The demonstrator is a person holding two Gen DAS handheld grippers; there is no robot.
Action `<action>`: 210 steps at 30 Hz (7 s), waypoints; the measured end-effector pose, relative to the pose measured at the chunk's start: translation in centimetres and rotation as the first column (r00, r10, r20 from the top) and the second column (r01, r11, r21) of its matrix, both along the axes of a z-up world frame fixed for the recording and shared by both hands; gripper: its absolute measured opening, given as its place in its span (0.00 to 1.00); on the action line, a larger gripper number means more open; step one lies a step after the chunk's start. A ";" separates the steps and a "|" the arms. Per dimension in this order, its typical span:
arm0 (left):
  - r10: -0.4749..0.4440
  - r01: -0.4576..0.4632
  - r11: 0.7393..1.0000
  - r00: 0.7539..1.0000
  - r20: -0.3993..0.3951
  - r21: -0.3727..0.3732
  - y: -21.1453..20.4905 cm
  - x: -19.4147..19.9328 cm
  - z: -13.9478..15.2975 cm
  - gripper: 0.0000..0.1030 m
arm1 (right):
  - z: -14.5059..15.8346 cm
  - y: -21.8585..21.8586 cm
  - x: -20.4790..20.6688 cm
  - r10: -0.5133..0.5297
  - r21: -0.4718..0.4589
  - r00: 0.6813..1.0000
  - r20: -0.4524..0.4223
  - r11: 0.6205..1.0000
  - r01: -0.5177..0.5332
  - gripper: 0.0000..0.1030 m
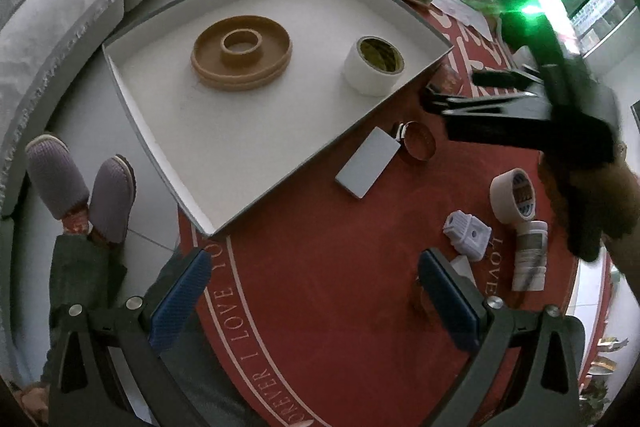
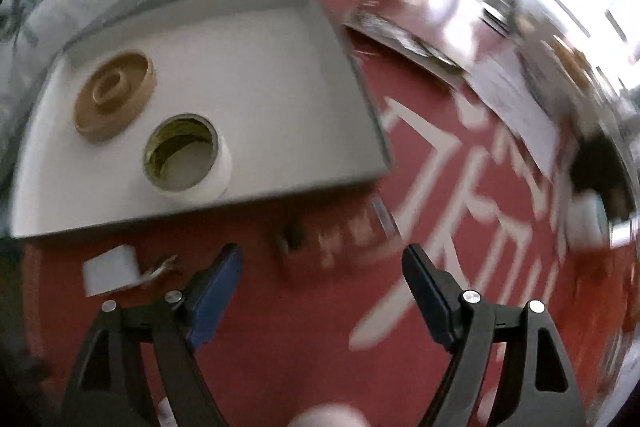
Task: Organize rigid objects
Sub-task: 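Move the right tool back to the table toward a white rectangular block, then grasp the white rectangular block with the right tool, then grasp a metal hose clamp with the left tool while the right tool holds the block, then carry the hose clamp and white block over the box lid with both tools, then drop the clamp into the brown ring with the left tool while the right tool releases the block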
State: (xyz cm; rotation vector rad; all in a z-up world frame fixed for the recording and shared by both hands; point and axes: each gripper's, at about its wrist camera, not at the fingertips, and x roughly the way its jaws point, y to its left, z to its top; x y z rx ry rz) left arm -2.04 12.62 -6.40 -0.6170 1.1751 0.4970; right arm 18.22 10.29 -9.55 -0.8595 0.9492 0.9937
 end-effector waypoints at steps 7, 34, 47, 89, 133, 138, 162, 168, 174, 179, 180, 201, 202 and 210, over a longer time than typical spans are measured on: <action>0.030 -0.029 0.994 1.000 0.009 -0.106 0.3 -0.6 -1.3 1.00 | -1.1 0.5 2.6 0.031 0.067 0.991 -0.127 0.998 -0.022 0.75; 0.300 -0.297 0.946 0.954 0.001 -0.130 2.6 -8.1 -1.2 1.00 | -0.4 0.9 -13.6 0.402 0.014 0.914 0.060 0.915 -0.403 0.54; 0.031 -0.028 0.997 0.999 0.041 -0.068 -3.0 -2.3 0.4 1.00 | 6.9 -16.7 -3.5 -0.368 0.145 0.915 -0.164 0.909 0.391 0.49; -0.222 0.236 0.960 0.970 -0.102 0.154 -9.7 4.0 -2.7 0.63 | -0.4 -30.3 -4.0 -0.682 0.049 0.627 -0.376 0.662 0.748 0.50; 0.100 -0.208 0.922 0.943 0.317 0.327 4.8 4.1 20.6 0.35 | 24.4 -4.3 -5.2 -0.215 0.522 0.940 -0.264 0.788 0.327 0.50; 0.150 -0.241 0.918 0.946 0.286 0.315 7.1 4.6 18.4 0.35 | 23.1 -2.0 -4.0 -0.241 0.503 0.936 -0.257 0.793 0.343 0.50; 0.193 -0.211 0.947 0.976 0.096 0.241 10.1 7.0 8.0 0.36 | 11.8 0.7 0.3 -0.377 0.253 0.869 -0.320 0.850 0.462 0.50; 0.203 -0.214 0.949 0.977 0.072 0.230 10.6 7.0 6.7 0.36 | 10.4 1.5 0.2 -0.382 0.224 0.863 -0.331 0.856 0.465 0.50; 0.208 -0.217 0.950 0.976 0.063 0.225 11.1 7.0 5.9 0.36 | 9.2 2.4 0.3 -0.384 0.201 0.859 -0.339 0.862 0.465 0.50; 0.206 -0.213 0.951 0.977 0.056 0.223 11.5 7.2 5.4 0.35 | 8.6 3.3 0.5 -0.384 0.188 0.860 -0.336 0.867 0.461 0.50; 0.205 -0.212 0.951 0.977 0.054 0.224 11.6 7.3 5.2 0.36 | 8.4 3.5 0.6 -0.382 0.189 0.860 -0.339 0.868 0.460 0.50; 0.201 -0.198 0.955 0.980 0.011 0.219 12.5 8.9 2.8 0.35 | 5.4 6.8 1.6 -0.389 0.136 0.849 -0.357 0.878 0.460 0.50; 0.199 -0.196 0.956 0.980 0.009 0.220 12.6 9.1 2.7 0.35 | 5.4 6.9 1.6 -0.390 0.136 0.849 -0.358 0.877 0.460 0.50; 0.172 -0.161 0.957 0.985 -0.022 0.241 12.3 10.0 1.8 0.44 | 4.2 7.6 2.0 -0.394 0.115 0.843 -0.366 0.880 0.461 0.50</action>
